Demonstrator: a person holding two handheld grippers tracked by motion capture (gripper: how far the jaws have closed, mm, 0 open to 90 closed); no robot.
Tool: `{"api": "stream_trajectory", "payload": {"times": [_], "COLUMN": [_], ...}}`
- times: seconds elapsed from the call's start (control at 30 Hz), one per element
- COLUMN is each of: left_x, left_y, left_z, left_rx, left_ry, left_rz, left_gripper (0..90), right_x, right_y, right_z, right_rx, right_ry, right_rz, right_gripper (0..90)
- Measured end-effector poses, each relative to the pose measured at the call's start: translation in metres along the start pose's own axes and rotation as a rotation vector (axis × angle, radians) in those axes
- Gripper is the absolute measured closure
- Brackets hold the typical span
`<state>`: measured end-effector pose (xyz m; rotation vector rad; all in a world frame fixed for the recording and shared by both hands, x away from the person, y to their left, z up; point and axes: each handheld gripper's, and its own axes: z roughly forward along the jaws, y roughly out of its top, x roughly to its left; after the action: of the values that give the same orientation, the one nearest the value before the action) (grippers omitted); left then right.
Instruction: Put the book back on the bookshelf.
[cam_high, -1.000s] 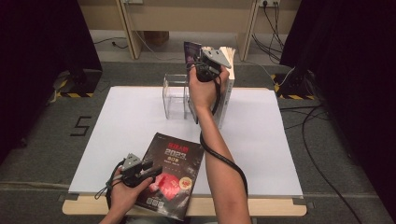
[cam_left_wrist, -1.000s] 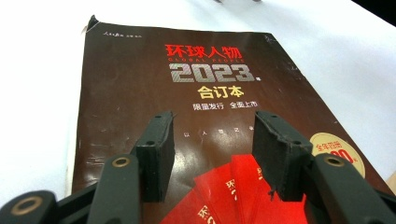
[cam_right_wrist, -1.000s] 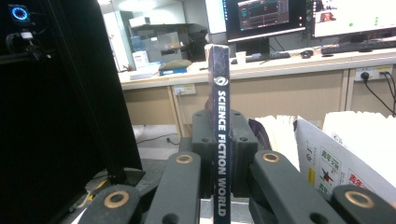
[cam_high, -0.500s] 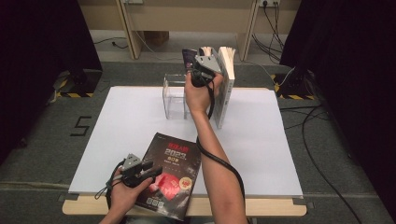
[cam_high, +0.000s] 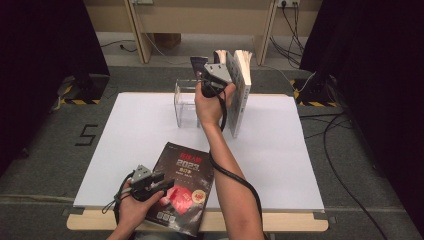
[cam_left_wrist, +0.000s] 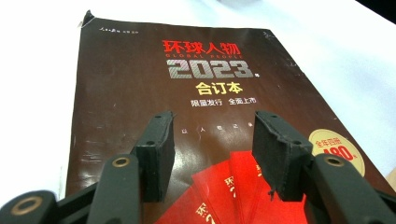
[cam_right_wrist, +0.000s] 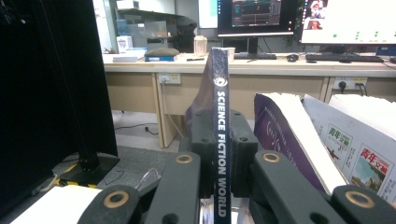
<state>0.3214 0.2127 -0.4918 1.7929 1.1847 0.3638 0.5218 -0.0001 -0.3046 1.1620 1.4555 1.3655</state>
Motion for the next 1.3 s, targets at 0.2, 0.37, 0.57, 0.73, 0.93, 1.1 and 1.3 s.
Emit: {"api": "stream_trajectory", "payload": {"times": [0.2, 0.37, 0.57, 0.73, 0.93, 1.1, 1.3], "left_x": [0.000, 0.000, 0.000, -0.001, -0.001, -0.002, -0.002], "left_y": [0.000, 0.000, 0.000, -0.001, -0.001, -0.001, -0.001], "left_z": [-0.001, 0.000, 0.000, 0.001, 0.001, 0.000, 0.001], "left_rx": [-0.001, 0.001, 0.001, 0.000, 0.003, 0.001, 0.002], "left_ry": [0.000, -0.001, -0.002, -0.002, -0.001, 0.001, -0.001], "left_rz": [-0.003, -0.003, -0.010, -0.010, -0.008, -0.007, -0.008], "left_gripper": [47.9, 47.9, 47.9, 47.9, 47.9, 47.9, 47.9], "right_x": [0.005, 0.002, -0.004, -0.010, -0.014, -0.018, -0.023], "right_y": [-0.005, -0.010, -0.017, -0.023, -0.032, -0.038, -0.045], "right_z": [-0.011, -0.025, -0.046, -0.061, -0.081, -0.095, -0.109], "right_rx": [-0.004, -0.001, 0.013, 0.025, 0.050, 0.070, 0.107], "right_ry": [-0.002, 0.009, 0.036, 0.056, 0.075, 0.088, 0.107], "right_rz": [-0.017, -0.025, -0.032, -0.036, -0.047, -0.045, -0.040], "right_gripper": [84.4, 84.3, 84.2, 84.2, 84.2, 84.2, 84.1]}}
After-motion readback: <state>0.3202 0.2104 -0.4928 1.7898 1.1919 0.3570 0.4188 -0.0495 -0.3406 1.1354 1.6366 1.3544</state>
